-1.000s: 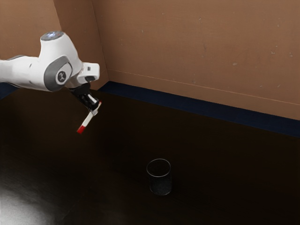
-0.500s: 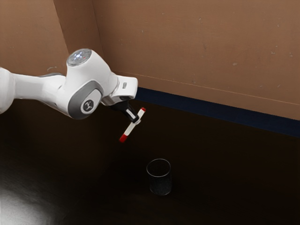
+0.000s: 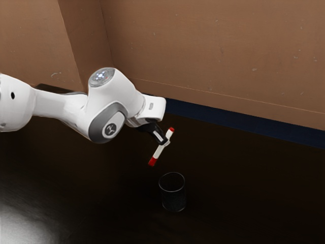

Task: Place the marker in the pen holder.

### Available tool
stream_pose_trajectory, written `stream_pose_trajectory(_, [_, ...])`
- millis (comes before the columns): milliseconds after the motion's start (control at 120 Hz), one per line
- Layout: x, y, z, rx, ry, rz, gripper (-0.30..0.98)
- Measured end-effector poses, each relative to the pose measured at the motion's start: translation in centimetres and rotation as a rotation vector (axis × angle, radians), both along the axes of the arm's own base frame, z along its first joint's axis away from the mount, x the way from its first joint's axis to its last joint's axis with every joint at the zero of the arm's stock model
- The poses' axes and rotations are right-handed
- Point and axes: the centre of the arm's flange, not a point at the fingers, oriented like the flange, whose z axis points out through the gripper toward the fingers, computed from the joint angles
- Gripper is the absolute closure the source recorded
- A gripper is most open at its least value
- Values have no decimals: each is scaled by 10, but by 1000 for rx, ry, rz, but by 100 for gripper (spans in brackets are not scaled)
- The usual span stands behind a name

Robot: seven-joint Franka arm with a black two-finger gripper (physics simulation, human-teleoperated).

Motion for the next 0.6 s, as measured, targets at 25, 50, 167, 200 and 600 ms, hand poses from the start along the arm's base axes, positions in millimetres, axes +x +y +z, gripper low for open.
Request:
stream_pose_trajectory(25, [-1, -6, 0, -3, -3, -12, 75])
stream_pose_trajectory(50, [-2, -14, 0, -6, -7, -25, 75])
stream_pose_trajectory(167, [-15, -57, -3, -16, -17, -105, 75])
stream_pose_trajectory(200, [-18, -66, -4, -19, -17, -122, 75])
stream_pose_trajectory(600, [-13, -76, -18, -42, -22, -144, 74])
